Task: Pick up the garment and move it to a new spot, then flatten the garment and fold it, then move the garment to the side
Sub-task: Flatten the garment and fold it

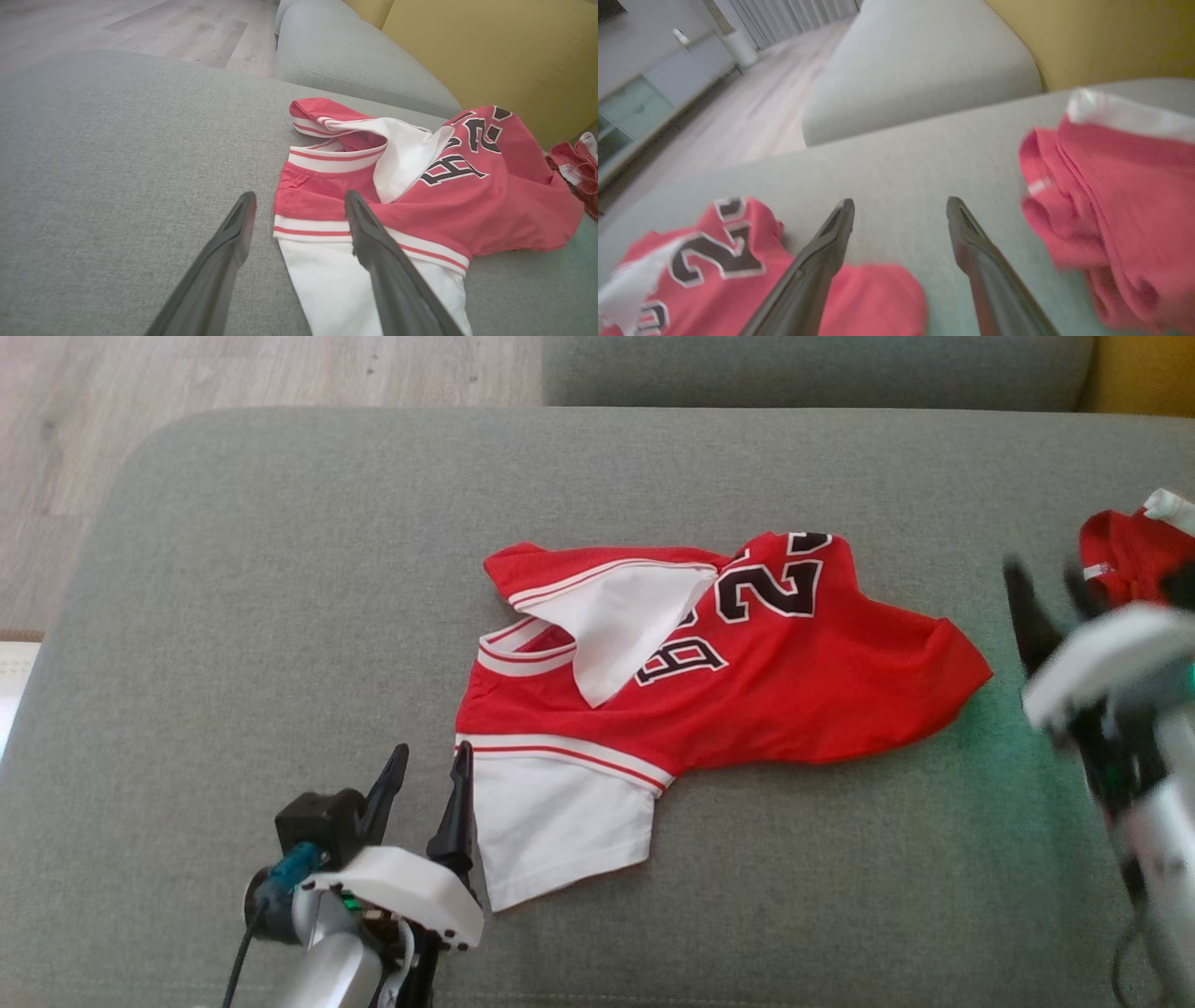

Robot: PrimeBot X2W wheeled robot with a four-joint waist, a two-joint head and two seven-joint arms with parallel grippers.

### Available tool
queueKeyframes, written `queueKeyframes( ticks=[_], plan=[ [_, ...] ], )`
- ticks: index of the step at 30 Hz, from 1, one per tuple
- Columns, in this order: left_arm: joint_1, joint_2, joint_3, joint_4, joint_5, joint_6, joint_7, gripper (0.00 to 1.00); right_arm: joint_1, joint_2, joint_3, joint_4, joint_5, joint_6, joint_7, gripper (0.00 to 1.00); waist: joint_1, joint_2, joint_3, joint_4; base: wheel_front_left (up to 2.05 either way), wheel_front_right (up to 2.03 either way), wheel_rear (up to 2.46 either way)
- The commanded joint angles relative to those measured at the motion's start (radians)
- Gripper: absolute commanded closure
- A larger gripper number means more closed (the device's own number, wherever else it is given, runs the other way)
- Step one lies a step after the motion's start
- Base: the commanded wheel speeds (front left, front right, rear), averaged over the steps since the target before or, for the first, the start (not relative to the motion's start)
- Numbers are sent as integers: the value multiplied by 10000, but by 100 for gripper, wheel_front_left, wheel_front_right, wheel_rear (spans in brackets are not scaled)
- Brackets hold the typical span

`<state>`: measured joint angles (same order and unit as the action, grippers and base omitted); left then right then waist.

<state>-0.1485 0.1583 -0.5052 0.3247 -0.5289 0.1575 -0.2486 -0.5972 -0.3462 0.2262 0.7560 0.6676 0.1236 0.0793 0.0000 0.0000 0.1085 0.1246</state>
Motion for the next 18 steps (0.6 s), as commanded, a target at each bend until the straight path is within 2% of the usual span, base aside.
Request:
queueKeyframes(
  ticks=[1,6,12,18],
  plan=[
    [-196,196,353,-340,82,15,-126,0,451,-179,-32,-530,-217,71,272,0,0,0,8,-56,0,0,0],
    [-189,179,310,-387,67,15,-126,0,1907,-351,-340,-1471,-674,71,1630,0,0,0,134,-62,0,0,0],
    [-261,152,284,-332,44,1,-123,0,3073,-162,-898,-2908,-1201,71,3087,0,0,0,290,-6,0,0,0],
    [-435,153,241,-267,40,-45,-120,0,3052,344,-1681,-3377,-1797,71,3654,0,0,0,486,123,0,0,0]
  ],
)
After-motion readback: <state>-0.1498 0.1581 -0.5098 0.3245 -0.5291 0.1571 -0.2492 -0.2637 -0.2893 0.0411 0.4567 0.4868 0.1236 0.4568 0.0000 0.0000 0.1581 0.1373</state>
